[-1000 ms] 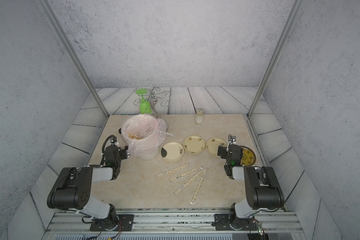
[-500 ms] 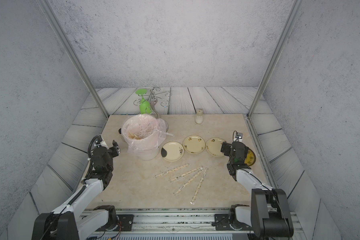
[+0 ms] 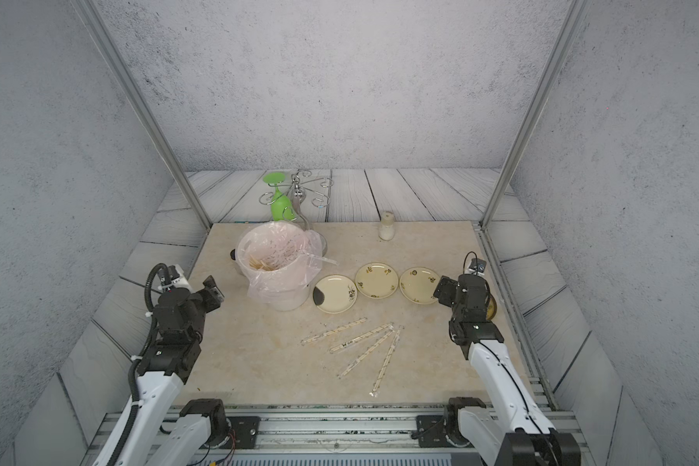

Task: Remove the packaging of disposable chopsticks
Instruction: Pick up the disposable chopsticks from the center of the board.

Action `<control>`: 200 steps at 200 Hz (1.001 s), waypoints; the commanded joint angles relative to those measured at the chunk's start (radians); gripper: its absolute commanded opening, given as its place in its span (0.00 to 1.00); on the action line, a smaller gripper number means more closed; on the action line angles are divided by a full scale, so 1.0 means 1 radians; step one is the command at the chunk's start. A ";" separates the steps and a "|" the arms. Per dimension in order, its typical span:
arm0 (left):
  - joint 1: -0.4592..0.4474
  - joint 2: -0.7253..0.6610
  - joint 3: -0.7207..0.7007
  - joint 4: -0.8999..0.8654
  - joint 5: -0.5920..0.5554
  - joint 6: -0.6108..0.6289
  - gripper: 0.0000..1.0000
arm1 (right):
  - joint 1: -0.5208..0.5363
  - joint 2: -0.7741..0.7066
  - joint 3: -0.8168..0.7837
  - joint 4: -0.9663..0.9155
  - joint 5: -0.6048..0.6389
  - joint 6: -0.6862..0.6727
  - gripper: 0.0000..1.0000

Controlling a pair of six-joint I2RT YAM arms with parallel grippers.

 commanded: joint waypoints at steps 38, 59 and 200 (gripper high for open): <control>-0.004 -0.047 0.174 -0.257 0.173 -0.042 0.73 | 0.010 -0.075 0.111 -0.284 -0.246 0.066 0.82; -0.004 -0.059 0.220 -0.311 0.213 -0.014 0.73 | 0.013 -0.105 0.131 -0.360 -0.319 0.085 0.83; -0.093 0.093 0.670 -0.680 0.462 0.175 0.64 | 0.057 -0.241 0.273 -0.801 -0.552 0.103 0.78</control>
